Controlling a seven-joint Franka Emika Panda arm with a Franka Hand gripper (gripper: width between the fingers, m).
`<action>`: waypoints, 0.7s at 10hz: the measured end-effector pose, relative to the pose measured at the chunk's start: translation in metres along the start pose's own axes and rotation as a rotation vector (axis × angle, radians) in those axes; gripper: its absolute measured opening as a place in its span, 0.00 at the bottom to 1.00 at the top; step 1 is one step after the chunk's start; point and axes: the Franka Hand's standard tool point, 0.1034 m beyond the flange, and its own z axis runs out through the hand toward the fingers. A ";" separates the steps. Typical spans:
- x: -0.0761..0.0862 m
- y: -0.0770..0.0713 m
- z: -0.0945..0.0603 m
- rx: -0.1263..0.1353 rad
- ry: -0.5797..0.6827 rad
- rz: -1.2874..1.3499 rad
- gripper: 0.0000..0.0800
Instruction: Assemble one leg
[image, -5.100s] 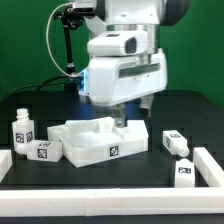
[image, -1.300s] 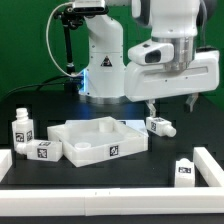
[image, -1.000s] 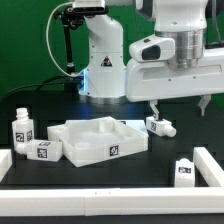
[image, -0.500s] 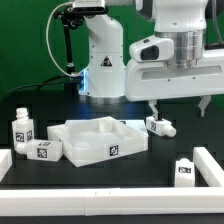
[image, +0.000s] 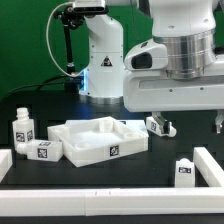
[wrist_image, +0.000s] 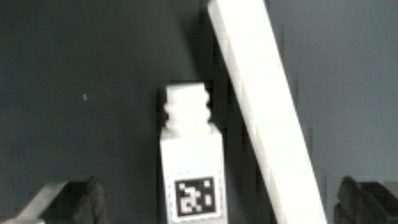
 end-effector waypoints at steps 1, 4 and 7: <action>-0.007 -0.001 0.002 -0.003 -0.006 -0.005 0.81; 0.011 0.005 0.014 -0.051 0.006 -0.034 0.81; 0.045 -0.008 0.027 -0.045 0.026 0.006 0.81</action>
Offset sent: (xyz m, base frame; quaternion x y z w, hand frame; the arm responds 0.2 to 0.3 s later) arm 0.0554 -0.0434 -0.0347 -0.1605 0.0469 -0.0505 0.9846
